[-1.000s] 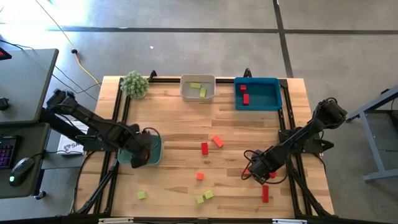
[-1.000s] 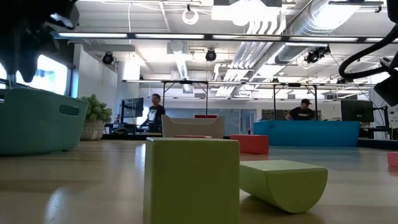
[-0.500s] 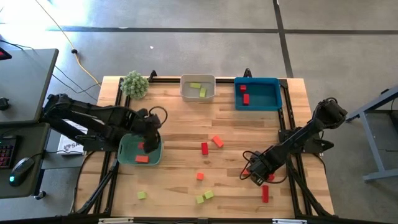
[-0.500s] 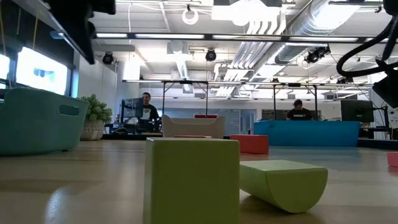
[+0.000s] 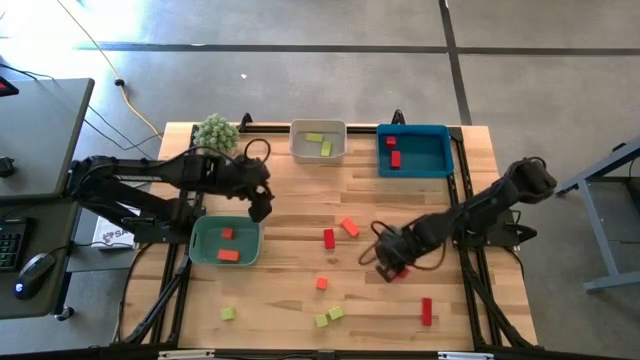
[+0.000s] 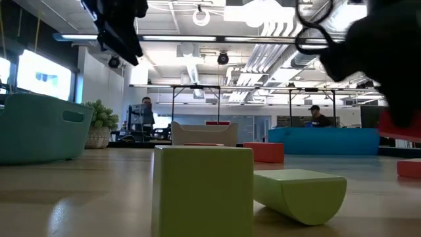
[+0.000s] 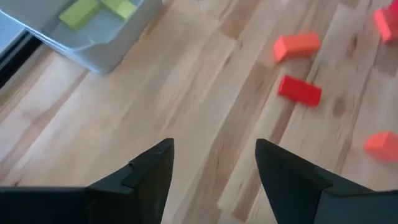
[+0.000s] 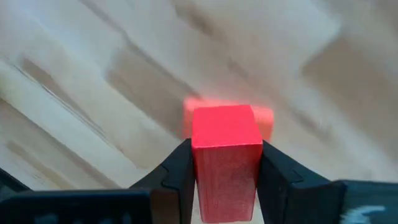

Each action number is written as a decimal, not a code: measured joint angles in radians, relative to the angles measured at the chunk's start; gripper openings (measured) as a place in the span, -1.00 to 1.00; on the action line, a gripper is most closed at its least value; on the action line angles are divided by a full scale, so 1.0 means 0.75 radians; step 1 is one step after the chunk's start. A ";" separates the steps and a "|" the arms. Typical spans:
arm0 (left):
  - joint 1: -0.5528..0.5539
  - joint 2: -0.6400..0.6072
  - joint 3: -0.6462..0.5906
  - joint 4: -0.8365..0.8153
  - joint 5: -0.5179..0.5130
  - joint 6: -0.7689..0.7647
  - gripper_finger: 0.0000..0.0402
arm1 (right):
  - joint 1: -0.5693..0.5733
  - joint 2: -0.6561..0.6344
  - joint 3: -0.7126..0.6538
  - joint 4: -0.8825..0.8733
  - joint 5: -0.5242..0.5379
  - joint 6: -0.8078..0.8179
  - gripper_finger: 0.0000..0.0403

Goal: Sort & place blocks by color
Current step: Put the red block into the blue bin, then put the green block into the gray bin

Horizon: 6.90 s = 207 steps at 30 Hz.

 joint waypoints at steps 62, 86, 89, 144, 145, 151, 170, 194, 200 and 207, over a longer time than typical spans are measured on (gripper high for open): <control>0.085 0.004 -0.001 0.151 0.083 -0.064 0.08 | -1.693 0.000 0.106 0.188 0.528 -1.762 -0.45; -0.018 0.004 -0.001 -0.074 0.417 -0.385 0.07 | -1.701 0.000 0.290 0.169 0.532 -1.777 0.05; -0.112 0.004 -0.001 -0.121 0.421 -0.412 0.07 | -1.701 0.000 0.340 0.161 0.532 -1.799 0.05; -1.478 0.615 -0.001 0.027 0.150 -1.328 0.07 | -1.698 0.000 0.441 -0.126 0.354 -1.494 0.05; -1.478 0.620 -0.001 0.027 0.140 -1.327 0.07 | -1.698 0.000 0.441 -0.127 0.354 -1.491 0.05; -1.478 0.670 -0.001 0.119 0.129 -1.227 0.07 | -1.698 0.000 0.441 -0.128 0.354 -1.467 0.05; -1.442 0.843 -0.001 0.158 0.158 -1.201 -0.07 | -1.698 -0.001 0.441 -0.133 0.356 -1.459 0.05; -1.220 0.505 -0.001 0.175 0.236 -1.178 -0.48 | -1.698 -0.001 0.441 -0.132 0.227 -1.507 0.05; -1.064 0.318 -0.001 0.022 0.096 -1.102 -0.48 | -1.698 -0.001 0.441 -0.125 0.224 -1.532 0.05; -0.731 0.144 -0.001 -0.021 -0.149 -0.854 -0.48 | -1.698 -0.001 0.441 -0.107 0.222 -1.570 0.05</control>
